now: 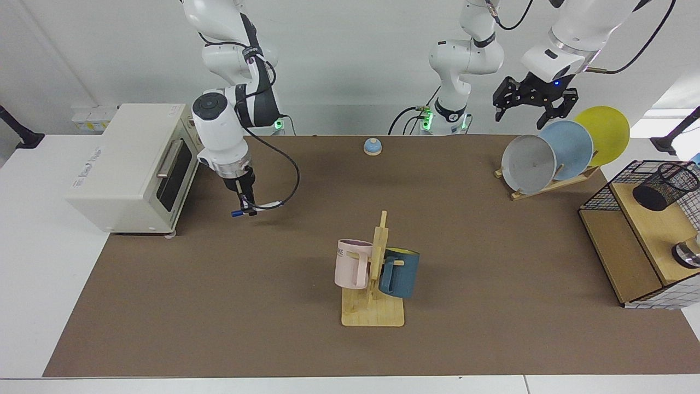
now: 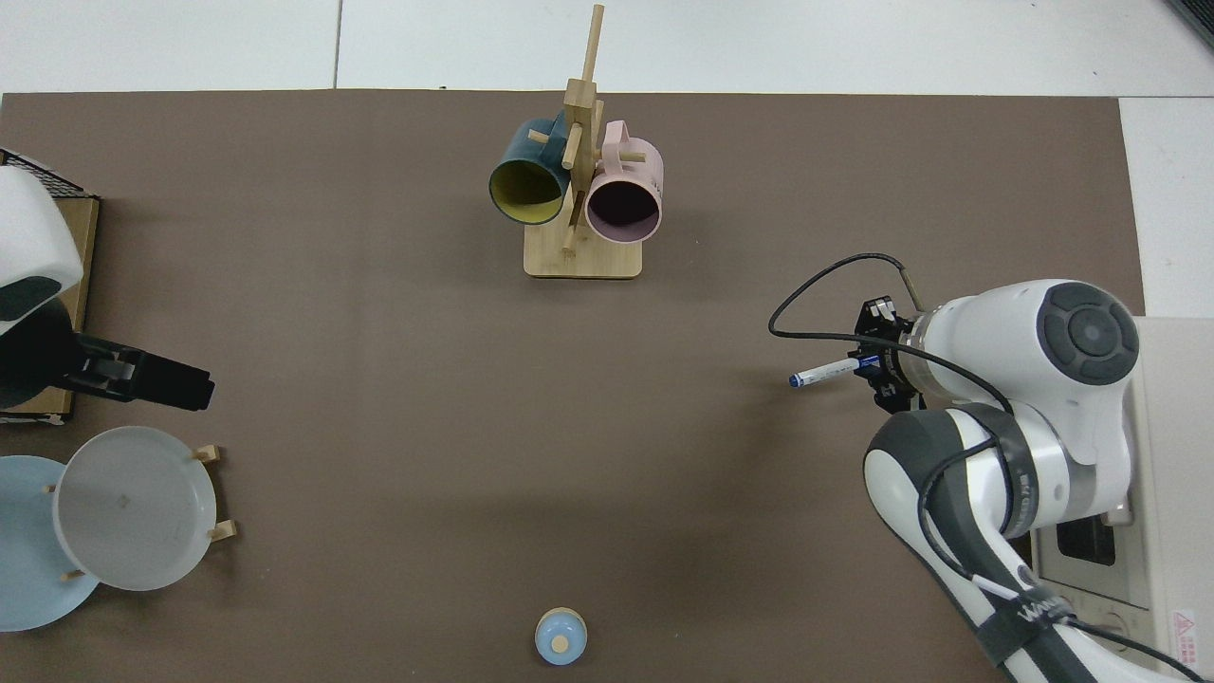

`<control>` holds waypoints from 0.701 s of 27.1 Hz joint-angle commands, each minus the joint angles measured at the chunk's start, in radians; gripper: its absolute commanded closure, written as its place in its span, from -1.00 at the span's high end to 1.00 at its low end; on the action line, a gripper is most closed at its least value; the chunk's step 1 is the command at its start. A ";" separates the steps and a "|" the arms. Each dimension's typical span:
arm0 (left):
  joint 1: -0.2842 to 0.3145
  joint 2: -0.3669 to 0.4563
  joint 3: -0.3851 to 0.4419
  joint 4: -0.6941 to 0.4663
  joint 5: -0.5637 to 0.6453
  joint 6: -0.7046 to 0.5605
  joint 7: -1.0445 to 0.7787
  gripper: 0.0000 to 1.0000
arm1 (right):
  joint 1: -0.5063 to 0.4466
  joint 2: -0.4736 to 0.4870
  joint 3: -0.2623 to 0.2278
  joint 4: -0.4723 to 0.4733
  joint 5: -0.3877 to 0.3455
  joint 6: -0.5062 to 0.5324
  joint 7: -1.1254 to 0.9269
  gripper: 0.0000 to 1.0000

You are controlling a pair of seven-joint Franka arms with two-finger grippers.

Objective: Put markers into pen holder
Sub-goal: 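Lift the marker with the right gripper toward the table middle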

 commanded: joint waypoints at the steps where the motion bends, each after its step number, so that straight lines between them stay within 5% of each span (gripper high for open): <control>1: -0.007 -0.025 0.002 -0.025 -0.012 -0.003 -0.008 1.00 | 0.012 -0.024 0.010 0.077 0.017 -0.121 -0.003 -1.00; 5: -0.009 -0.023 0.002 -0.022 -0.012 -0.002 -0.013 1.00 | 0.033 -0.062 0.015 0.147 0.101 -0.203 -0.007 -1.00; 19: -0.009 -0.023 -0.032 -0.025 -0.012 0.010 -0.011 1.00 | 0.139 -0.154 0.018 0.270 0.164 -0.373 0.020 -1.00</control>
